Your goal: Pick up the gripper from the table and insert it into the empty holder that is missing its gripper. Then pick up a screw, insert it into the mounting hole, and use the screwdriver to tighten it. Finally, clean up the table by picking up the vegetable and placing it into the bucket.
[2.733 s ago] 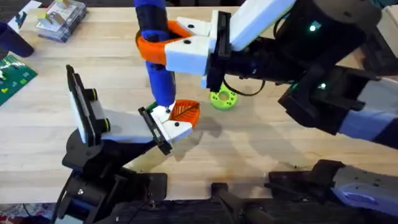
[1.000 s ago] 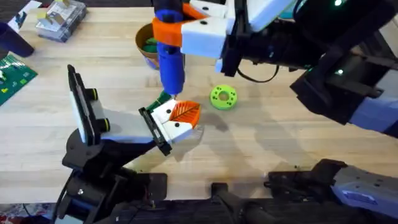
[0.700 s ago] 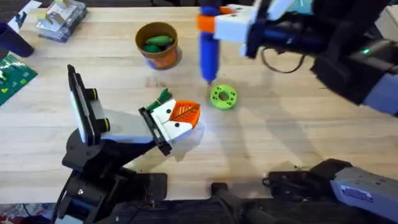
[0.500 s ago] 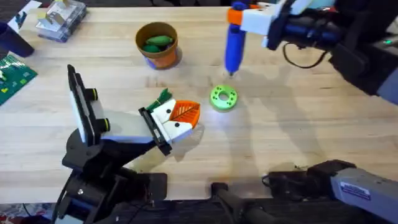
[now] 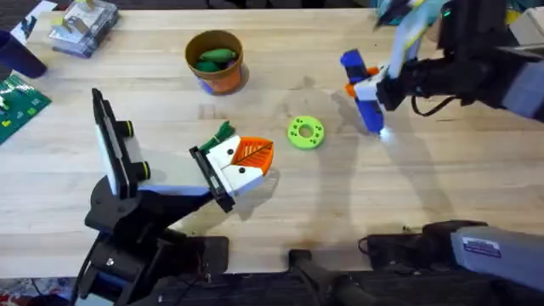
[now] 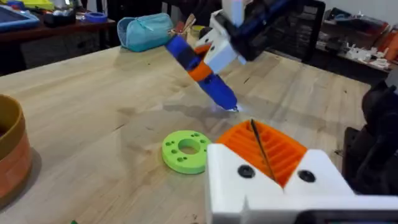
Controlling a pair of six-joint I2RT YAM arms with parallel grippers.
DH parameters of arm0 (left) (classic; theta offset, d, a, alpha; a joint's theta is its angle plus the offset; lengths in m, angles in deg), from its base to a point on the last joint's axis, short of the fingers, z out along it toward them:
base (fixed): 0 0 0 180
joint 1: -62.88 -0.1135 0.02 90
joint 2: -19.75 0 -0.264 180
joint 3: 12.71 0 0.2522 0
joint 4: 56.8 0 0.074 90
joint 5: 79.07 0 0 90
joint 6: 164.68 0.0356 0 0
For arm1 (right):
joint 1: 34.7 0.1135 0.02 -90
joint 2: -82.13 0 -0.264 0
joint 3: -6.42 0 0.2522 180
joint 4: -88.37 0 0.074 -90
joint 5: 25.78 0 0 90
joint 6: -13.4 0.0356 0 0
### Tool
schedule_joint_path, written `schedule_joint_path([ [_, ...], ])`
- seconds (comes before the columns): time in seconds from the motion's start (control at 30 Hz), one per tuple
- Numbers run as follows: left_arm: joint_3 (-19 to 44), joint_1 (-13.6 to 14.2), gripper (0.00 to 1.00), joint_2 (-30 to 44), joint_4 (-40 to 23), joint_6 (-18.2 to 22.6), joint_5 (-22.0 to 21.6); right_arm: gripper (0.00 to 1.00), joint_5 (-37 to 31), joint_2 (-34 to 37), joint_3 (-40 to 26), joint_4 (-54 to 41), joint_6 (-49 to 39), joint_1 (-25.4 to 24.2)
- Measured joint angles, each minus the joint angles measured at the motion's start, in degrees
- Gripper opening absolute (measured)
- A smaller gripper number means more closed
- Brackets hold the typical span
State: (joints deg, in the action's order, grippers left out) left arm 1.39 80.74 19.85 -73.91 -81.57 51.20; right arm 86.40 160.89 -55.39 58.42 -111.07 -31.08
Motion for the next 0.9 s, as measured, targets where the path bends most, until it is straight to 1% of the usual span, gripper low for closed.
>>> schedule_joint_path([
  [0.1, 0.0, 0.0, 0.013, 0.0, 0.0, 0.0, 0.0, 0.026, -4.4, 3.1, 0.0, -0.2, -6.9, 0.0],
  [0.2, 0.0, 0.0, 0.013, 0.0, 0.0, 0.0, 0.0, 0.026, -7.2, 5.7, -0.1, -0.1, -13.2, 0.0],
  [0.23, 0.0, 0.0, 0.013, 0.0, 0.0, 0.0, 0.0, 0.031, -7.9, 6.7, -0.3, 0.0, -15.2, 0.0],
  [0.27, 0.0, 0.0, 0.013, 0.0, 0.0, 0.0, 0.0, 0.065, -8.4, 7.7, -0.4, 0.1, -16.7, 0.1],
  [0.3, 0.0, 0.0, 0.013, 0.0, 0.0, 0.0, 0.0, 0.13, -8.9, 8.6, -0.4, 0.1, -17.9, 0.3],
  [0.33, 0.0, 0.0, 0.013, 0.0, 0.0, 0.0, 0.0, 0.232, -9.3, 9.5, -0.5, 0.0, -18.8, 0.5],
  [0.37, 0.0, 0.0, 0.013, 0.0, 0.0, 0.0, 0.0, 0.385, -9.6, 10.4, -0.5, -0.2, -19.8, 0.9],
  [0.4, 0.0, 0.0, 0.013, 0.0, 0.0, 0.0, 0.0, 0.518, -9.8, 11.2, -0.5, -0.4, -20.4, 1.4],
  [0.43, 0.0, 0.0, 0.013, 0.0, 0.0, 0.0, 0.0, 0.686, -10.0, 11.7, -0.5, -0.9, -21.0, 2.1],
  [0.47, 0.0, 0.0, 0.013, 0.0, 0.0, 0.0, 0.0, 0.826, -10.0, 11.9, -0.5, -1.2, -21.4, 2.7],
  [0.5, 0.0, 0.0, 0.013, 0.0, 0.0, 0.0, 0.0, 0.943, -10.1, 11.9, -0.6, -1.3, -21.6, 3.3],
  [0.53, 0.0, 0.0, 0.013, 0.0, 0.0, 0.0, 0.0, 0.981, -10.2, 11.8, -0.8, -1.5, -21.5, 3.8],
  [0.6, 0.0, 0.0, 0.013, 0.0, 0.0, 0.0, 0.0, 0.994, -10.2, 11.7, -0.9, -2.2, -19.8, 4.5],
  [0.73, 0.0, 0.0, 0.013, 0.0, 0.0, 0.0, 0.0, 0.995, -10.4, 10.0, -1.0, -4.0, -10.7, 4.9],
  [0.9, 0.0, 0.0, 0.013, 0.0, 0.0, 0.0, 0.0, 0.996, -10.4, 3.4, -1.1, -7.0, 0.9, 4.9],
])
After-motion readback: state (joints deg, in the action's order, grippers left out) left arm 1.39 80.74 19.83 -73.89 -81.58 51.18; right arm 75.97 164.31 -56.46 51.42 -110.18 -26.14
